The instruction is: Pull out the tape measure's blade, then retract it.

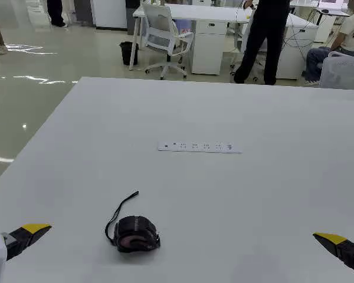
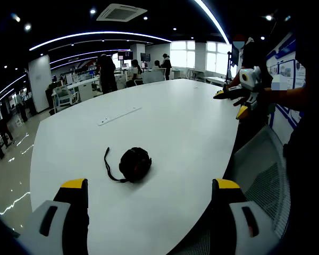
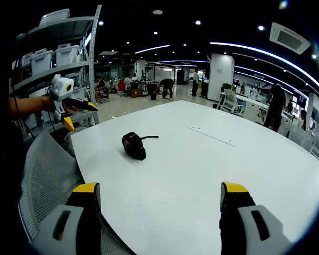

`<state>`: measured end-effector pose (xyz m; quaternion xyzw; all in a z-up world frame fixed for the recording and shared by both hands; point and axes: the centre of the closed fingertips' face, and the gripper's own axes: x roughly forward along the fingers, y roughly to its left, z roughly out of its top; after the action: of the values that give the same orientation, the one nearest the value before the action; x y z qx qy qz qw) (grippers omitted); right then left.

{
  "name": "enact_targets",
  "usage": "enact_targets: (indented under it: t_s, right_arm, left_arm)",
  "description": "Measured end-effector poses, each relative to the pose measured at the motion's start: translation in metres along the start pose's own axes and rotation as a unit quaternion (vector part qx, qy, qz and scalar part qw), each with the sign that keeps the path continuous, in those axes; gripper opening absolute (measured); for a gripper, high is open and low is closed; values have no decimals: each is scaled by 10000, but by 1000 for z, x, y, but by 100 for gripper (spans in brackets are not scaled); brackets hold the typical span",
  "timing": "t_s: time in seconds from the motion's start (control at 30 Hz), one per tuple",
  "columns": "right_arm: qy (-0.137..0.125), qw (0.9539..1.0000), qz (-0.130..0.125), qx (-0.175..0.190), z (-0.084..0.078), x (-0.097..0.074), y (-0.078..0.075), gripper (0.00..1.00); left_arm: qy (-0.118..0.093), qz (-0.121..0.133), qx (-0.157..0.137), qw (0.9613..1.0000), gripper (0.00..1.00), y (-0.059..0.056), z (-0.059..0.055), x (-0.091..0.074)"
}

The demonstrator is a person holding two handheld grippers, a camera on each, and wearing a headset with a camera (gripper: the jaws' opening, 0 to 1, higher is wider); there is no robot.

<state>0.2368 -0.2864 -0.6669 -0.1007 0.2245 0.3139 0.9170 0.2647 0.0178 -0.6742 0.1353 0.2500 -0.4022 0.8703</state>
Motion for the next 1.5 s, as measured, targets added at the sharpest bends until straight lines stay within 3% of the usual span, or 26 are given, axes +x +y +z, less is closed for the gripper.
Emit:
enact_targets:
  t_s: [0.37,0.87,1.2,1.5]
  right_arm:
    - [20,10000,60,-38,-1,2,0,95]
    - [84,9985,348,-419,1,16,-4,84]
    - [135,9944,734,-753,3,38,-4,74]
    - [202,9865,1167,-1131,8,67,-6,66]
  left_arm:
    - [38,2,27,10000,93,1,-1,2]
    - [185,-165,425,9988,85,14,2,20]
    - [270,-407,895,9948,73,27,6,42]
    - [522,-772,1221,9881,66,29,1,67]
